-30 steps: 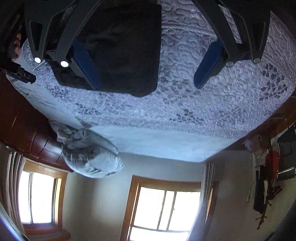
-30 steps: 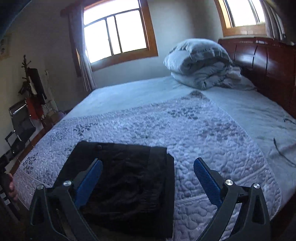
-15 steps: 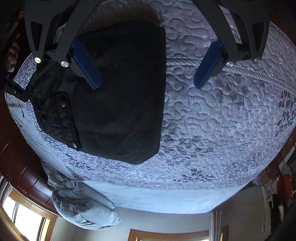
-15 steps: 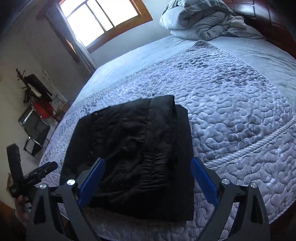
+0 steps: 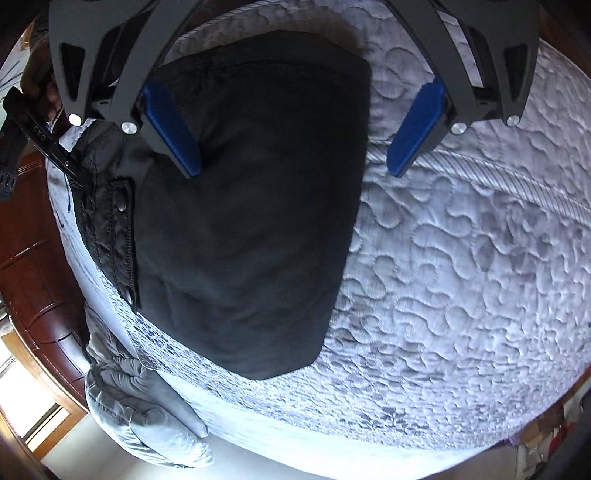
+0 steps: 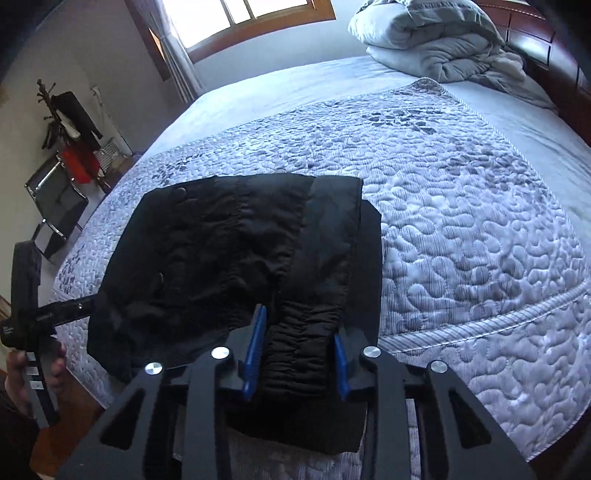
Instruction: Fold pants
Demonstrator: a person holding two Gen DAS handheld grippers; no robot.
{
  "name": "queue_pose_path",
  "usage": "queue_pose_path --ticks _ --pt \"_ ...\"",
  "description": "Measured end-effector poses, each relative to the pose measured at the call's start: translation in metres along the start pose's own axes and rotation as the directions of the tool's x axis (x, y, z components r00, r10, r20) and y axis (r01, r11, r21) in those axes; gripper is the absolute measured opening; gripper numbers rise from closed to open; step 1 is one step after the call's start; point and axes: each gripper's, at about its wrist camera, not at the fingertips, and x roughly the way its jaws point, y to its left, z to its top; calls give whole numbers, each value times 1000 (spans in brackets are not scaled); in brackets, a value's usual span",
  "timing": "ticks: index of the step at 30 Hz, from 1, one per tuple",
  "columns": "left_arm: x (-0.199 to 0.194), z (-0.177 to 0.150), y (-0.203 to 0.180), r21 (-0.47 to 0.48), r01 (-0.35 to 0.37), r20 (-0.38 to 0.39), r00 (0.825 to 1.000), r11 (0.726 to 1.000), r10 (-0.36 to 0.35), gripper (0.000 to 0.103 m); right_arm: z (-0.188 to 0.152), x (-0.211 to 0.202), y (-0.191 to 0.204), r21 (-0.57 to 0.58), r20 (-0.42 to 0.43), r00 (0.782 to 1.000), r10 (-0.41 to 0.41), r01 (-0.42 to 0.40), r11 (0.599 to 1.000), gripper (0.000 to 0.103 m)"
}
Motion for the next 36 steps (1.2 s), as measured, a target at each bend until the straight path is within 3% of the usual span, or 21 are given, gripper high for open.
queue_pose_path --ticks 9,11,14,19,22,24,29,32,36 --pt "8 -8 -24 119 -23 -18 1000 993 25 100 -3 2 -14 51 -7 1000 12 -11 999 33" --pt "8 -5 -24 130 -24 -24 999 991 28 100 -3 -1 -15 62 0 1000 20 -20 998 43" --pt "2 3 -22 145 -58 -7 998 988 60 100 -4 -10 -20 74 24 999 26 -27 997 49" --pt "-7 18 -18 165 -69 2 998 984 70 100 -9 -21 -34 118 42 999 34 -39 992 52" --pt "-3 25 -13 162 -28 -35 999 986 34 100 -12 -23 -41 142 46 998 44 -50 989 52" --pt "3 28 -9 170 54 -97 995 984 -38 100 -13 -22 -45 155 43 997 60 -66 986 52" --pt "18 31 5 154 169 -217 967 973 -134 100 -15 -20 -47 168 41 997 69 -75 983 53" --pt "23 32 15 122 277 -268 934 953 -237 100 -16 -19 -46 164 41 996 73 -79 983 54" --pt "36 37 31 96 277 -315 920 956 -235 100 -16 -17 -46 169 40 996 81 -87 982 54"
